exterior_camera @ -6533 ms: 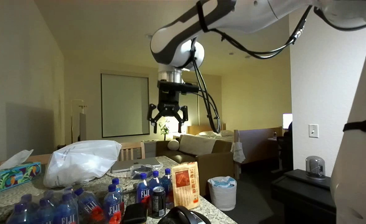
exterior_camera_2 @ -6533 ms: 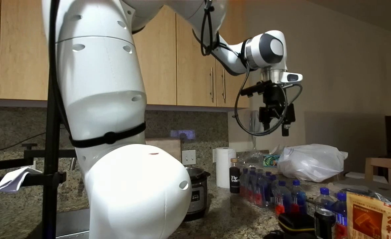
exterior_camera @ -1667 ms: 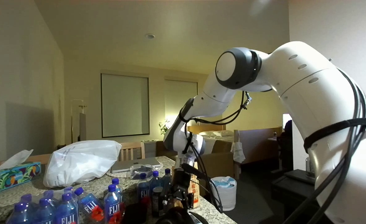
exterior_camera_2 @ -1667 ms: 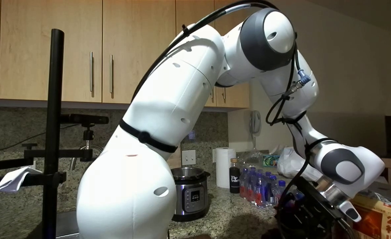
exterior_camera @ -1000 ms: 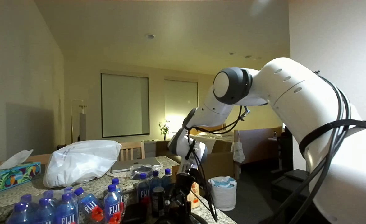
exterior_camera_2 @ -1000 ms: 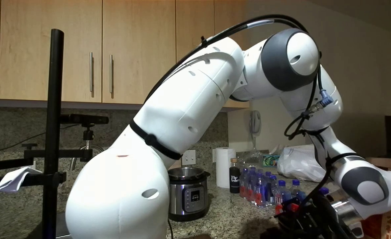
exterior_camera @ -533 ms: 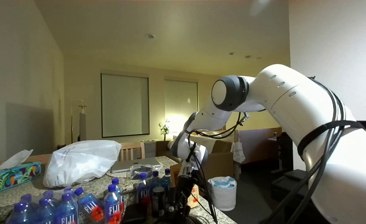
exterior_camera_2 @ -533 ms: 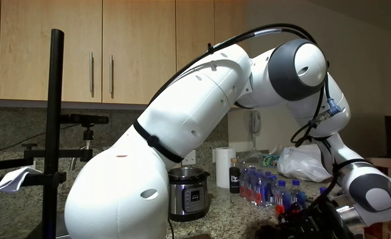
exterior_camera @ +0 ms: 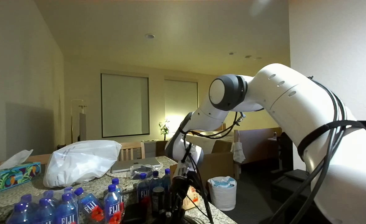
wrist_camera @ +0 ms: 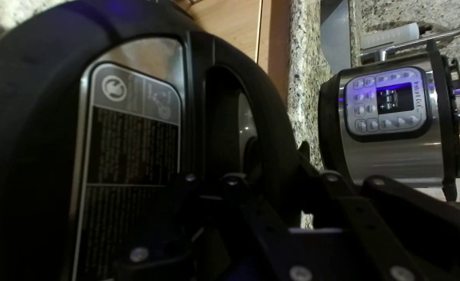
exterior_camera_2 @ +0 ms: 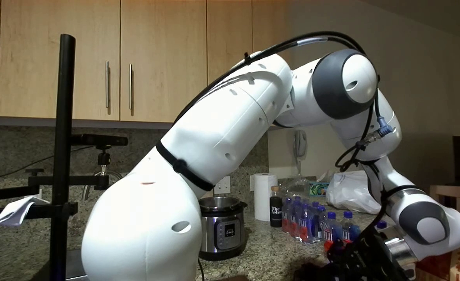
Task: Put the lid on the cooker
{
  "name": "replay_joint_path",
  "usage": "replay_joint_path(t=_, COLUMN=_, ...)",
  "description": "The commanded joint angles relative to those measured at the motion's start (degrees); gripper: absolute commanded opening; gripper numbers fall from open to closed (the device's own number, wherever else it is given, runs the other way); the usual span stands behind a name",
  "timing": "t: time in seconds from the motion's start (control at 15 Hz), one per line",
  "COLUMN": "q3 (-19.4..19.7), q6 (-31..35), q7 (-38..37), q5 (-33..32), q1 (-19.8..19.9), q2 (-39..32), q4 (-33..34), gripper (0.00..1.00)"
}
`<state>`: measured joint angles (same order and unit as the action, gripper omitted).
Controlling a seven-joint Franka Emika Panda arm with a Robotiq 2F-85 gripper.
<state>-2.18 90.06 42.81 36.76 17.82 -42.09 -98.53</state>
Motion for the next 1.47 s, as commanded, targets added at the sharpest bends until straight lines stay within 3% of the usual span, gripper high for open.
replay_joint_path(t=0.0, q3=-0.2, q6=0.7, q7=2.7, q5=1.0, q1=-0.5, q2=3.2, q4=-3.5, gripper=0.05)
replay_joint_path(t=0.8, q3=0.2, q6=1.9, q7=5.6, q5=0.1, q1=-3.5, q2=11.0, q4=-10.1, gripper=0.04)
replay_joint_path(t=0.87, q3=0.3, q6=1.6, q7=5.1, q5=-0.2, q1=-3.8, q2=11.0, q4=-9.9, gripper=0.04)
replay_joint_path(t=0.93, q3=0.4, q6=1.3, q7=4.7, q5=0.0, q1=-3.7, q2=6.7, q4=-6.3, gripper=0.03)
replay_joint_path(t=1.4, q3=0.5, q6=3.7, q7=4.6, q5=0.2, q1=-4.2, q2=5.6, q4=-6.9, gripper=0.03)
